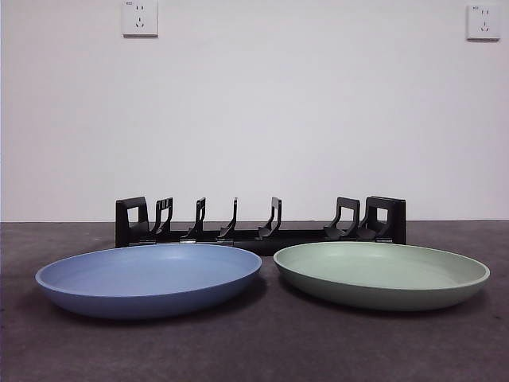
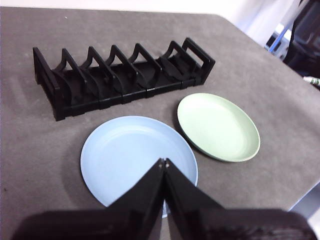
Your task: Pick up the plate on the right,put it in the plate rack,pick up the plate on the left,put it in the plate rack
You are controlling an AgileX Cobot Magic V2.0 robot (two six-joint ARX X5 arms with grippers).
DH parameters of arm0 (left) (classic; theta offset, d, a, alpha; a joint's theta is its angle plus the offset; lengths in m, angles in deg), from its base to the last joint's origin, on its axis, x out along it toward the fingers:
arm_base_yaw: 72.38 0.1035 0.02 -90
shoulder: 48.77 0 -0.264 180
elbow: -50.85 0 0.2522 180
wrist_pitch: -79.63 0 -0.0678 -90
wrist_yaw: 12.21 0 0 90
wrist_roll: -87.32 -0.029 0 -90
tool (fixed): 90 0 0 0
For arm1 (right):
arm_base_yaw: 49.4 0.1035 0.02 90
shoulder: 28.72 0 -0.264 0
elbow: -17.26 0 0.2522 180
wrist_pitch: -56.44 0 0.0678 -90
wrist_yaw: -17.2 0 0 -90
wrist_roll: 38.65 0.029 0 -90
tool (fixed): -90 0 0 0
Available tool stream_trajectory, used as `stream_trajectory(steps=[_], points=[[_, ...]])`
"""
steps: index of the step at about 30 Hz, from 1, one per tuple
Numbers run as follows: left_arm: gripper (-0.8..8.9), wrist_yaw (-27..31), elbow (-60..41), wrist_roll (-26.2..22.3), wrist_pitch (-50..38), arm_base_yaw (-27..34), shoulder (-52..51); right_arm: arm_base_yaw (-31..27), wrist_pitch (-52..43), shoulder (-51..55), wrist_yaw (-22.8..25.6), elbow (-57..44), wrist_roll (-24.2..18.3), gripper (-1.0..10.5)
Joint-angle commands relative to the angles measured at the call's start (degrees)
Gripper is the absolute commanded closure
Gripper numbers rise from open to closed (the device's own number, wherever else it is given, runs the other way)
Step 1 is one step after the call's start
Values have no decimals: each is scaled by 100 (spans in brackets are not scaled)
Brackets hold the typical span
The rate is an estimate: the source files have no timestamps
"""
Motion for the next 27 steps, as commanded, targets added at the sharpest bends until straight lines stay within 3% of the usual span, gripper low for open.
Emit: stream_trajectory(steps=[1,7,8,11,12,20,27], points=[[820,-22,94,-304,63,11,52,4,0,-111,-122,122,-151,955],[794,-22,129,-306,33,-116,133,4,13,-179,-155,199,-146,941],[696,-24,136,-306,17,-146,153,4,11,-179,-157,199,-142,897],[174,-168,262,-343,-11,-232,267,4,-37,-179,-157,199,-125,483],[145,-170,345,-393,-7,-260,323,4,-57,-179,-155,199,-109,382],[149,-168,942,-984,39,-734,922,4,-271,-787,-155,199,175,381],[149,-103,949,-1604,24,-1679,1451,7,-942,-2903,-155,199,328,384]])
